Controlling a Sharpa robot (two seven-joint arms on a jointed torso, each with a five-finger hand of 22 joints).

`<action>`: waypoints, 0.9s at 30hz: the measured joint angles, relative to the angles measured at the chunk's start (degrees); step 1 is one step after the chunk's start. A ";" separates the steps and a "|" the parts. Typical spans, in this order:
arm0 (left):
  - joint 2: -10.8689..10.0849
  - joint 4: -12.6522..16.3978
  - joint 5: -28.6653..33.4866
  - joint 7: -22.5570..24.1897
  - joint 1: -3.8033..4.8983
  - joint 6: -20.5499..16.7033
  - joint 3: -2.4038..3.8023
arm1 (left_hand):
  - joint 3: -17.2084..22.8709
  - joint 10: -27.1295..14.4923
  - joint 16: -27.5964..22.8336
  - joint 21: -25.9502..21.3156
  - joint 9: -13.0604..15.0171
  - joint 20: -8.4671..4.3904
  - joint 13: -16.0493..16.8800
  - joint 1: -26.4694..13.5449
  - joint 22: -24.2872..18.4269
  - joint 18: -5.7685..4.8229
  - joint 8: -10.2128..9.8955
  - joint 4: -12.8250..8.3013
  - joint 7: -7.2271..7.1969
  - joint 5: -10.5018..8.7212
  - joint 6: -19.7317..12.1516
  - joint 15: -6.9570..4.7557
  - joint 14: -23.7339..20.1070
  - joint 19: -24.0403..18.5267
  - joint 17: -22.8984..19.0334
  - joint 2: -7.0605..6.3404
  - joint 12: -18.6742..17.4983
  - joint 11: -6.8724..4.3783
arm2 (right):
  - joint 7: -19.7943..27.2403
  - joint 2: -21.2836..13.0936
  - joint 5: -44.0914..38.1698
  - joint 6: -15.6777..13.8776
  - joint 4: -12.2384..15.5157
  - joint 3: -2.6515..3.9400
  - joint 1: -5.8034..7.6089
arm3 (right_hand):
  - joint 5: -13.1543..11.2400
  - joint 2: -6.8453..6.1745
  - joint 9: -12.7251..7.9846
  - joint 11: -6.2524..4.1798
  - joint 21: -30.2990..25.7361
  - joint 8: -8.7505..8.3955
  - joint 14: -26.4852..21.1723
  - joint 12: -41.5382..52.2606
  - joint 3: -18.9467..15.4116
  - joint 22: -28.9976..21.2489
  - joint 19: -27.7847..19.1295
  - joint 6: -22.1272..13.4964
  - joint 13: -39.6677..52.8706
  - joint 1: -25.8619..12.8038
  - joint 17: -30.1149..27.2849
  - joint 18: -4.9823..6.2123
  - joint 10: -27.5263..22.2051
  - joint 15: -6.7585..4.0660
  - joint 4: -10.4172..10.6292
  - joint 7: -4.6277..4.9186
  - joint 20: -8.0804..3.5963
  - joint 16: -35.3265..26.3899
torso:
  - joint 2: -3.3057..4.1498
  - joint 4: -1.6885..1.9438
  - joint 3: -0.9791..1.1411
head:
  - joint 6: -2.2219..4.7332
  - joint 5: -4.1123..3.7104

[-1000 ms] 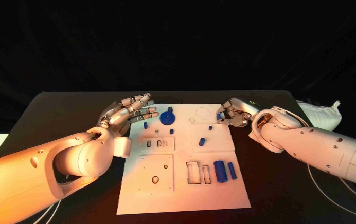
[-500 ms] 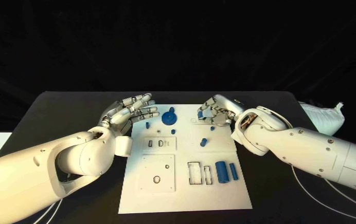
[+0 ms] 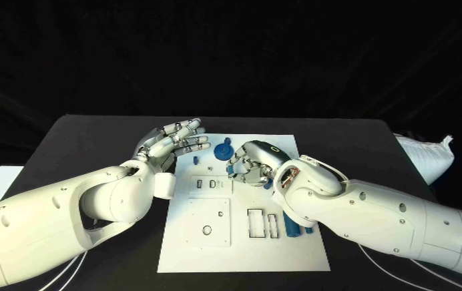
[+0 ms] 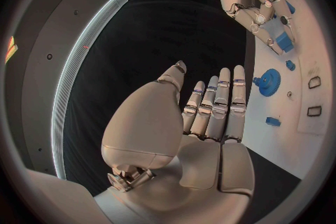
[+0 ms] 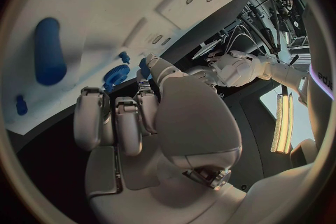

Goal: Assemble the parts on the task board

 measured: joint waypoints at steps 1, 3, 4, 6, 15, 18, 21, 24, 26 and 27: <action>0.01 0.00 0.00 0.00 0.00 0.00 0.00 | 0.00 0.00 0.00 0.00 0.00 0.00 0.00 0.00 0.00 0.00 0.00 0.00 0.00 0.00 0.00 0.00 0.00 0.00 0.00 0.00 0.00 0.00 | -0.47 0.45 -0.40 0.16 -0.01 -0.14 -0.19 | -0.01 0.07 0.00 0.01 0.00 -0.04 0.00 0.00 0.00 -0.01 -0.10 0.00 0.00 -0.07 0.00 0.00 -0.01 0.00 0.00 0.00 0.10 0.00 | 0.00 0.01 -0.01 | -0.02 0.05; 0.01 -0.02 0.00 0.00 0.00 0.00 0.00 | 0.00 0.00 0.00 0.00 0.00 0.00 0.00 0.00 0.00 0.00 0.00 0.00 0.00 0.00 0.00 0.00 0.00 0.00 0.00 0.00 0.00 0.00 | -1.33 1.44 -1.19 0.56 -0.07 -0.37 -0.48 | -0.02 0.15 0.00 0.20 0.00 -0.04 0.00 0.01 0.00 -0.08 -0.09 -0.01 0.00 -0.15 0.00 0.00 -0.20 0.00 0.00 -0.01 0.10 0.00 | 0.01 0.01 -0.01 | -0.05 0.15; 0.02 -0.03 0.00 -0.01 0.00 0.00 0.00 | 0.00 0.00 0.00 0.00 0.00 0.00 0.00 0.00 0.00 0.00 0.00 0.00 0.00 0.00 0.00 0.00 0.00 0.00 0.00 0.00 0.00 0.00 | -1.65 1.79 -1.49 0.74 -0.13 -0.43 -0.54 | -0.02 0.15 0.00 0.20 0.00 -0.05 0.00 0.01 0.00 -0.08 -0.10 -0.01 0.00 -0.15 0.00 0.00 -0.20 0.00 0.00 -0.01 0.10 0.00 | 0.03 0.00 -0.01 | -0.05 0.19; 0.06 -0.04 0.00 -0.01 0.00 0.00 0.00 | 0.00 0.00 0.00 0.00 0.00 0.00 0.00 0.00 0.00 0.00 0.00 0.00 0.00 0.00 0.00 0.00 0.00 0.00 0.00 0.00 0.00 0.00 | -2.28 2.39 -2.13 1.13 -0.28 -0.54 -0.65 | -0.02 0.15 0.00 0.20 -0.23 -0.15 0.00 0.01 -0.01 -0.13 -0.10 -0.02 0.00 -0.15 0.00 0.00 -0.20 0.00 0.00 -0.03 0.10 0.00 | 0.05 0.01 -0.01 | 0.00 0.24; 0.20 -0.17 0.00 -0.02 0.00 0.00 0.00 | 0.00 0.00 0.00 0.00 0.00 0.00 0.00 0.00 0.00 0.00 0.00 0.00 0.00 0.00 0.00 0.00 0.00 0.00 0.00 0.00 0.00 0.00 | -4.08 4.26 -3.96 2.82 -0.68 -0.90 -0.95 | -0.13 0.16 0.00 0.20 -0.23 -0.49 0.00 -0.05 -0.01 -0.24 -0.30 -0.10 0.01 -0.16 0.04 0.00 -0.20 0.01 0.00 -0.11 -0.11 0.00 | 0.09 -0.10 0.03 | -0.28 0.97; 0.25 -0.24 0.00 -0.02 0.00 0.00 0.00 | 0.00 0.00 0.00 0.00 0.00 0.00 0.00 0.00 0.01 0.00 0.00 0.00 0.00 0.00 0.00 0.00 0.00 0.00 0.00 0.00 0.00 0.00 | -4.46 4.78 -4.31 3.32 -1.06 -1.04 -1.04 | -0.13 0.16 0.01 0.21 -0.23 -0.63 0.00 -0.27 -0.01 -0.28 -0.30 -0.10 0.39 -0.15 0.04 0.01 -0.20 0.01 0.00 -0.12 -0.11 0.00 | 0.09 -0.09 0.03 | -0.40 1.16; 0.28 -0.26 0.00 -0.02 0.00 0.00 0.00 | 0.00 0.00 0.00 0.00 0.00 0.00 0.00 0.00 0.01 0.00 0.00 0.00 0.00 0.00 0.00 0.00 0.00 0.00 0.00 0.00 0.00 0.00 | -4.75 5.10 -4.54 3.69 -1.37 -1.13 -1.08 | -0.21 0.19 0.01 0.21 -0.23 -0.67 0.00 -0.30 -0.02 -0.37 -0.30 -0.11 0.40 -0.19 0.04 0.00 -0.20 0.01 0.00 -0.13 -0.11 0.00 | 0.09 -0.06 0.03 | -0.51 1.23; 0.28 -0.27 0.00 -0.02 0.00 0.00 0.00 | 0.00 0.00 0.00 0.00 0.00 0.00 0.00 0.00 0.01 0.00 0.00 0.00 0.00 0.00 0.00 0.00 0.00 0.00 0.00 0.00 0.00 0.00 | -4.89 5.30 -4.81 3.92 -1.58 -1.12 -1.06 | -0.06 0.21 0.01 0.21 -0.23 -0.77 0.00 -0.31 -0.02 -0.37 -0.30 -0.19 0.56 -0.21 0.04 0.00 -0.20 0.01 0.00 -0.22 -0.11 0.00 | 0.09 -0.05 0.03 | -0.59 1.27; 0.26 -0.27 0.00 -0.02 0.00 0.00 0.00 | 0.00 0.00 0.00 0.00 0.00 0.00 0.00 0.00 0.01 0.00 0.00 0.00 0.00 0.00 0.00 0.00 0.00 0.00 0.00 0.00 0.00 0.00 | -4.96 5.36 -4.94 4.02 -1.71 -1.11 -1.02 | 0.04 0.37 0.01 0.21 -0.23 -0.76 0.00 -0.31 -0.02 -0.41 -0.29 -0.19 0.74 -0.37 0.04 0.00 -0.20 0.01 0.00 -0.22 -0.11 0.00 | 0.08 -0.07 0.03 | -0.63 1.30; 0.26 -0.27 0.00 -0.02 0.00 0.00 0.00 | 0.00 0.00 0.00 0.00 0.00 0.00 0.00 0.00 0.01 0.00 0.00 0.00 0.00 0.00 0.00 0.00 0.00 0.00 0.00 0.00 0.00 0.00 | -4.97 5.36 -4.99 4.05 -1.77 -1.11 -1.02 | 0.04 0.37 0.01 0.21 -0.28 -0.76 0.00 -0.31 -0.02 -0.49 -0.31 -0.19 0.74 -0.37 0.03 0.00 -0.20 0.01 0.00 -0.23 -0.09 0.00 | 0.07 -0.09 0.03 | -0.65 1.31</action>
